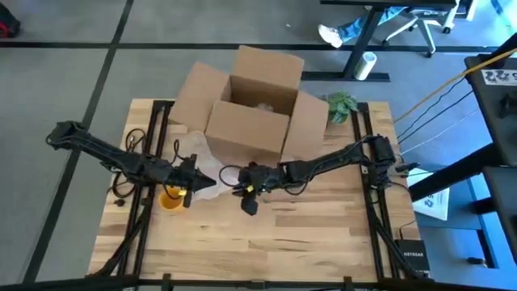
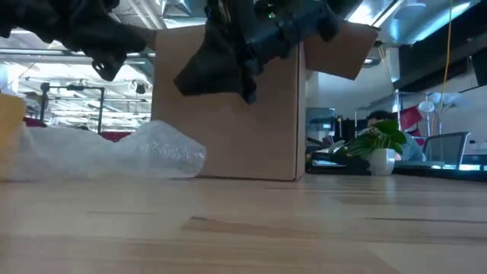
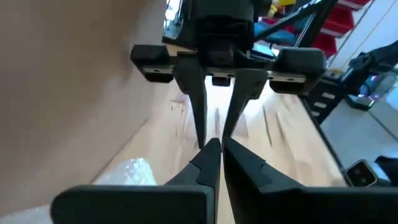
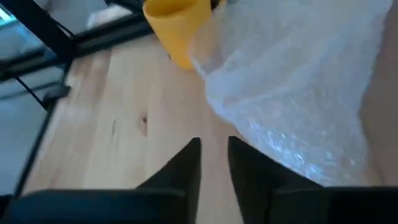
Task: Wrap mug
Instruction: Wrap the yellow mug with the bubble wrap
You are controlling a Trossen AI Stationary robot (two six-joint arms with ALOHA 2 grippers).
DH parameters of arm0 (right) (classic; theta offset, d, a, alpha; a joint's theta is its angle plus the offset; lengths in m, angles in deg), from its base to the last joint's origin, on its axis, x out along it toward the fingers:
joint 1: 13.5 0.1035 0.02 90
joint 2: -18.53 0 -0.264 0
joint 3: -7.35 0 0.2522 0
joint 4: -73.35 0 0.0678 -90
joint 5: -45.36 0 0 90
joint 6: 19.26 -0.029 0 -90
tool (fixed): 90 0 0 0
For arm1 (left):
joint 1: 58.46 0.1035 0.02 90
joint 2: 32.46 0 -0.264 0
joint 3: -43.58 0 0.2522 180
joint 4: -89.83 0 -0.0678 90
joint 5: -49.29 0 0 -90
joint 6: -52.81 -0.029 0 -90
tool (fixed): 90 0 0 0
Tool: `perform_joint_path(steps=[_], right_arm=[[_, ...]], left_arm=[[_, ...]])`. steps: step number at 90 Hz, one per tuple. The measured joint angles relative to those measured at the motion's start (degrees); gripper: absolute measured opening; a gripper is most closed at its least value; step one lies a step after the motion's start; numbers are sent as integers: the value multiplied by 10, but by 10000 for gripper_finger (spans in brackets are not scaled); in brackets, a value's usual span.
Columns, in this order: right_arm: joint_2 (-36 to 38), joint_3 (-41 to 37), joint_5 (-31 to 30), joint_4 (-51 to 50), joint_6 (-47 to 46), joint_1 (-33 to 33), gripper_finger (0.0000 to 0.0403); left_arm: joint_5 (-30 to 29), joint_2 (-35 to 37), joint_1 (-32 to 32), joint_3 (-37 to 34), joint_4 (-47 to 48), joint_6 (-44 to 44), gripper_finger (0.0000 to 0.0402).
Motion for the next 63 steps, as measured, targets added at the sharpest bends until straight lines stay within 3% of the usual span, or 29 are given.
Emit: perform_joint_path(steps=[14,26,51,63], right_arm=[[-29,0,-48,-3,57,2,158],[-57,0,-75,34,104,2,183],[-130,55,-139,59,238,0,188],[-171,113,-179,11,254,1,179]], left_arm=[[0,0,0,0,24,15,0],[0,0,0,0,26,15,0],[0,0,0,0,32,13,0],[0,0,0,0,32,15,0]])
